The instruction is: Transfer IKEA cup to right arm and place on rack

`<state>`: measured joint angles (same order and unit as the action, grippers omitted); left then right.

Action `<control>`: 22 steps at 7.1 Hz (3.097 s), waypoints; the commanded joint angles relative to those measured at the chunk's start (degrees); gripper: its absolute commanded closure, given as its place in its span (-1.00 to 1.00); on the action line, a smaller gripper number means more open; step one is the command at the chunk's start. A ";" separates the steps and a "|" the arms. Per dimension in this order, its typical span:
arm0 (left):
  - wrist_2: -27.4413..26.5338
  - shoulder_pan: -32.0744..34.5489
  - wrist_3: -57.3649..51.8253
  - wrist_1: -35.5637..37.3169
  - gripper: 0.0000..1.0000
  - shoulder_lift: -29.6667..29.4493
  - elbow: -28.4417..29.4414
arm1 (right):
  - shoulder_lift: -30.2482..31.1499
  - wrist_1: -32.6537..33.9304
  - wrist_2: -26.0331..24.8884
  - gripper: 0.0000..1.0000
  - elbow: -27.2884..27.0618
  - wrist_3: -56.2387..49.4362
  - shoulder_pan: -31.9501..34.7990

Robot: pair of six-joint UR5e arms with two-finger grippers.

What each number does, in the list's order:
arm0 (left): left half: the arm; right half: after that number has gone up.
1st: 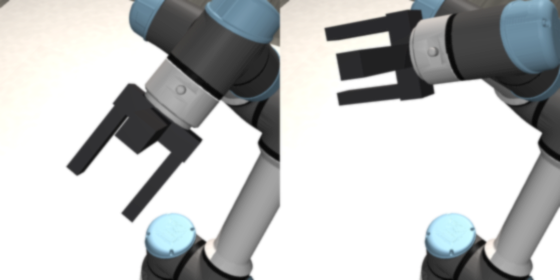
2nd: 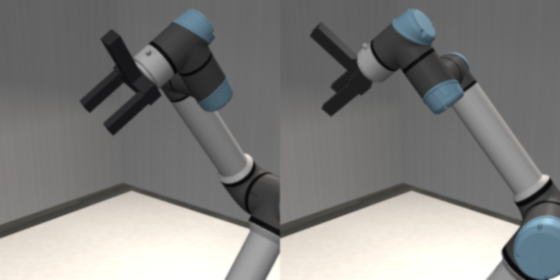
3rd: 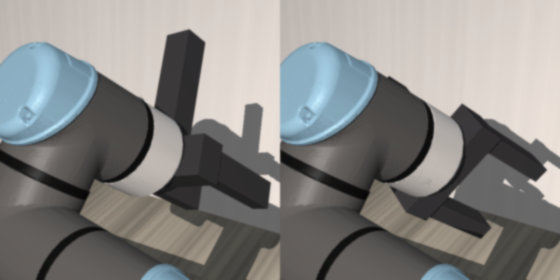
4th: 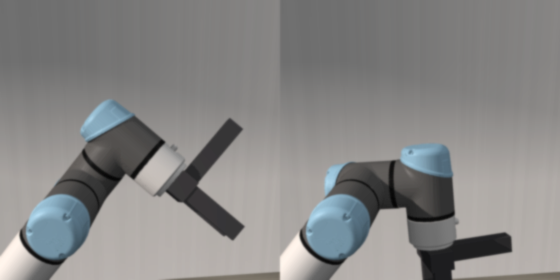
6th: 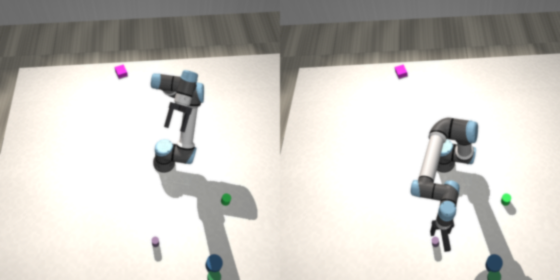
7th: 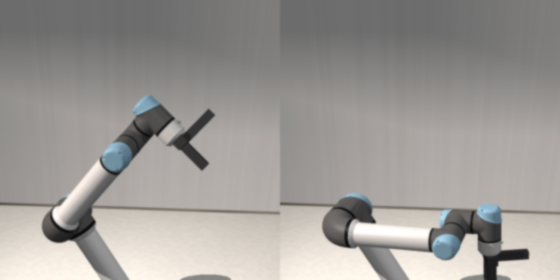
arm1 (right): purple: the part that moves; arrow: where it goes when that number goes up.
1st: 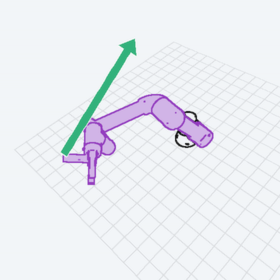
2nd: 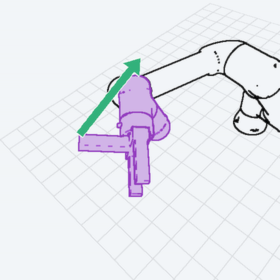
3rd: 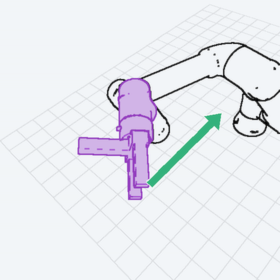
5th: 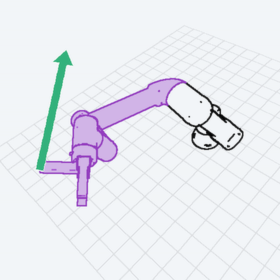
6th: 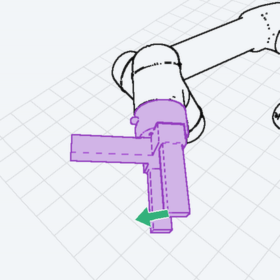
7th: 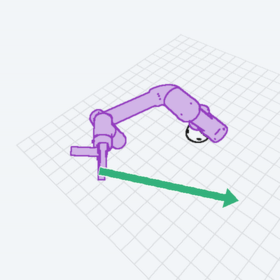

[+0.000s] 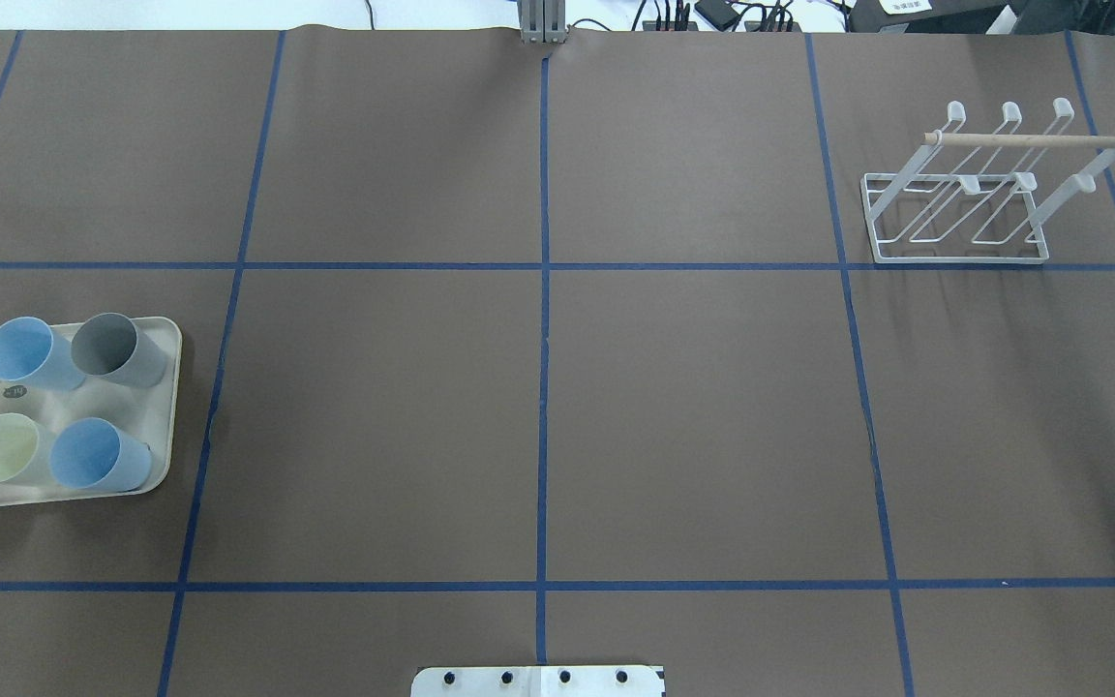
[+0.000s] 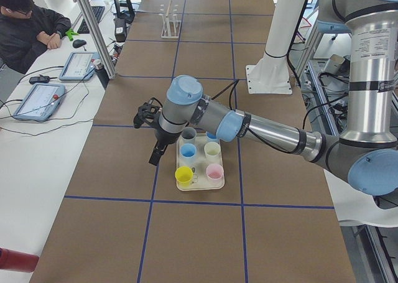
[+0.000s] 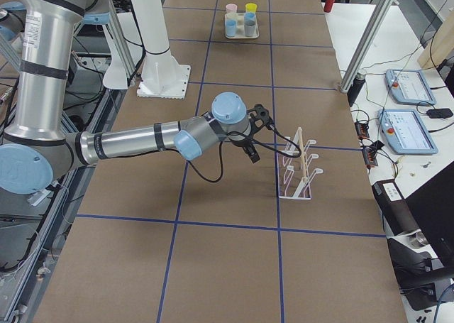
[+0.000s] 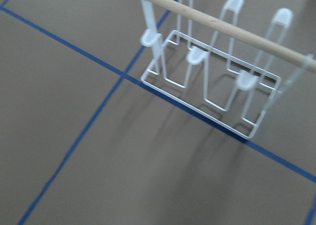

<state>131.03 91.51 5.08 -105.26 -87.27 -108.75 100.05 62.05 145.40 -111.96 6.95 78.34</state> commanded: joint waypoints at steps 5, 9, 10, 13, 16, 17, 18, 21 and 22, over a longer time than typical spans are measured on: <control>6.43 -12.56 4.92 -24.60 -1.00 2.02 7.39 | -8.81 -10.90 -22.60 -0.99 -4.75 27.22 -28.13; -1.48 -17.66 5.64 -41.86 -1.00 5.62 20.49 | -11.02 -10.46 -26.57 -0.99 -4.67 30.31 -33.52; -3.22 -19.25 5.73 -42.30 -1.00 5.62 21.38 | -11.19 -10.46 -26.57 -0.98 -4.67 30.31 -33.60; -5.78 -22.07 5.64 -46.77 -1.00 5.45 26.55 | -11.37 -10.55 -26.66 -0.98 -4.49 30.31 -33.52; -5.70 -22.69 5.29 -46.96 0.39 5.45 26.66 | -11.37 -10.64 -26.66 -0.98 -4.23 30.31 -33.60; -5.70 -23.04 5.03 -46.96 0.47 5.45 26.66 | -11.37 -10.64 -26.57 -0.98 -4.31 30.31 -33.60; -5.70 -23.74 5.02 -46.96 0.47 5.45 26.66 | -11.37 -10.64 -26.66 -0.98 -4.23 30.31 -33.60; -5.70 -23.83 4.94 -47.05 0.85 5.45 26.57 | -11.37 -10.64 -26.66 -0.98 -4.23 30.31 -33.60; -5.53 -23.83 5.02 -47.66 1.00 5.27 26.48 | -11.37 -10.64 -26.66 -0.98 -4.23 30.31 -33.60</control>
<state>125.38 67.70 10.04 -152.45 -81.88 -82.16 88.68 51.42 118.74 -116.19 37.27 44.77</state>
